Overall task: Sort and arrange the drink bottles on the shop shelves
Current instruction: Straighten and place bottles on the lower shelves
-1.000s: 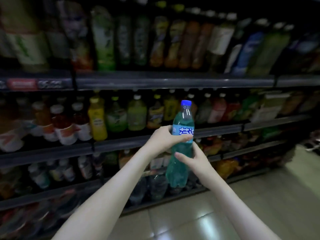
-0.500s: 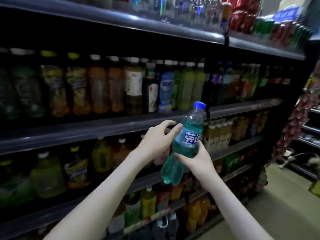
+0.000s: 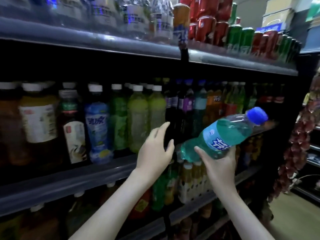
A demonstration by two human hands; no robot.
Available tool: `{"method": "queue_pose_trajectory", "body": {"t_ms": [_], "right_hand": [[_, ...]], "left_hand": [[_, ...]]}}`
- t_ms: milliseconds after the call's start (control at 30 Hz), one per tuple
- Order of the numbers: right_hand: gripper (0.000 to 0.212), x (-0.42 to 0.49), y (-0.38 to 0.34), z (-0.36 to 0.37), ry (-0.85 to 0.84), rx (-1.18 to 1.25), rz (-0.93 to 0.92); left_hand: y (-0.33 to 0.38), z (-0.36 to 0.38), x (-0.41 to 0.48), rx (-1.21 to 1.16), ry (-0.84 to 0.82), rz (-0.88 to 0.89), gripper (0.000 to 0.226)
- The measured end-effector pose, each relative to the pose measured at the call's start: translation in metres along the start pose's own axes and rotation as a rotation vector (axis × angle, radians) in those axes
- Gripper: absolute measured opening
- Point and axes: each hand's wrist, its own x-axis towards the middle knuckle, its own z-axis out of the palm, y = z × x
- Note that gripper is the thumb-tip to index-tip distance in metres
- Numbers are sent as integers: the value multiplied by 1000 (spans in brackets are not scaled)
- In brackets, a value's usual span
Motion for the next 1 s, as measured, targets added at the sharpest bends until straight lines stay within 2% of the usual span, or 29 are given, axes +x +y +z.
{"method": "queue_pose_trajectory", "body": {"t_ms": [167,367,500,600,700,867,1000], "right_hand": [[75,87,40,-27,10,76,-89],[80,183,77,-51,-110,90,-104],[75,232,97,-53,-229,10,-87],[70,254,108,-44,-307,-27,-47],[75,265,117,-28,-389,-64,8],[74,275,134,-5,-478,-162,-14],[81,275,141,-1,-515,-306,-64]], "left_hand": [[8,77,46,21,24,-59,60],[29,147,108,152,158,-203,77],[38,173,135,262,225,-273,91],[40,188,144,323,261,-337,105],[40,199,150,377,299,-387,115],[38,203,154,404,329,-415,116],[35,202,153,410,344,-403,117]]}}
